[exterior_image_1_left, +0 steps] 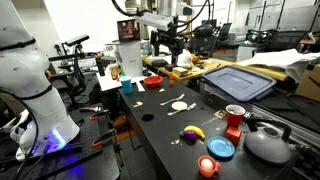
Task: Move the red cup to the left
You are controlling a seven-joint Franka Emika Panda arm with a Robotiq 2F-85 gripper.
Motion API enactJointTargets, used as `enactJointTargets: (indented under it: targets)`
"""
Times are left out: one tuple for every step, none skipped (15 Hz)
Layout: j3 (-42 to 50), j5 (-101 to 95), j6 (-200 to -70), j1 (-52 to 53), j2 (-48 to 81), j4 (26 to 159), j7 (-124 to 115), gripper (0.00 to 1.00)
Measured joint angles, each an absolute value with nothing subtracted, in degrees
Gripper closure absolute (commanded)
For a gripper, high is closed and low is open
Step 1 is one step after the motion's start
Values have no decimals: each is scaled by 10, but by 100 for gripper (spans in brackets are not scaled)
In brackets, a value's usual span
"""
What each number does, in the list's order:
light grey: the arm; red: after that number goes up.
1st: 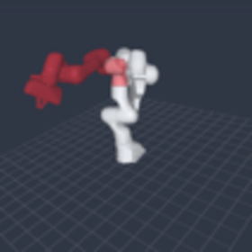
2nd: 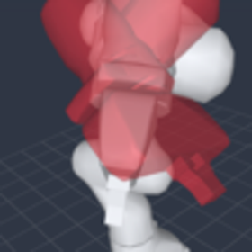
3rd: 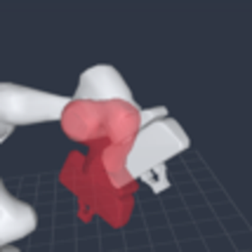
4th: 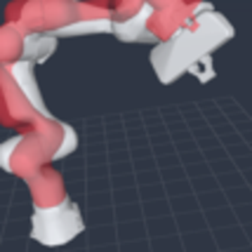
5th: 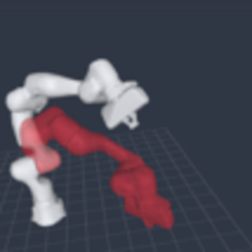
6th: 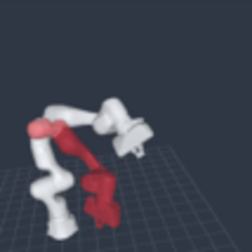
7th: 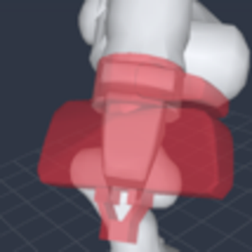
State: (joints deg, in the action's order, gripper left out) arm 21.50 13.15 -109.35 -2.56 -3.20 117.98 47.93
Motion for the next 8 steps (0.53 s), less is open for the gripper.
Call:
enactJointTargets:
  targets:
    - [203,135,-1095,-33,-8,1159,479,0]
    - [192,137,-1095,-41,17,1137,479,0]
    - [182,138,-1096,-50,40,1116,479,0]
    - [172,137,-1097,-60,63,1096,478,0]
    - [164,137,-1098,-70,85,1076,478,0]
    - [156,136,-1098,-81,107,1056,478,0]
    - [150,136,-1098,-91,129,1037,478,0]
    - [143,134,-1098,-101,150,1018,478,0]
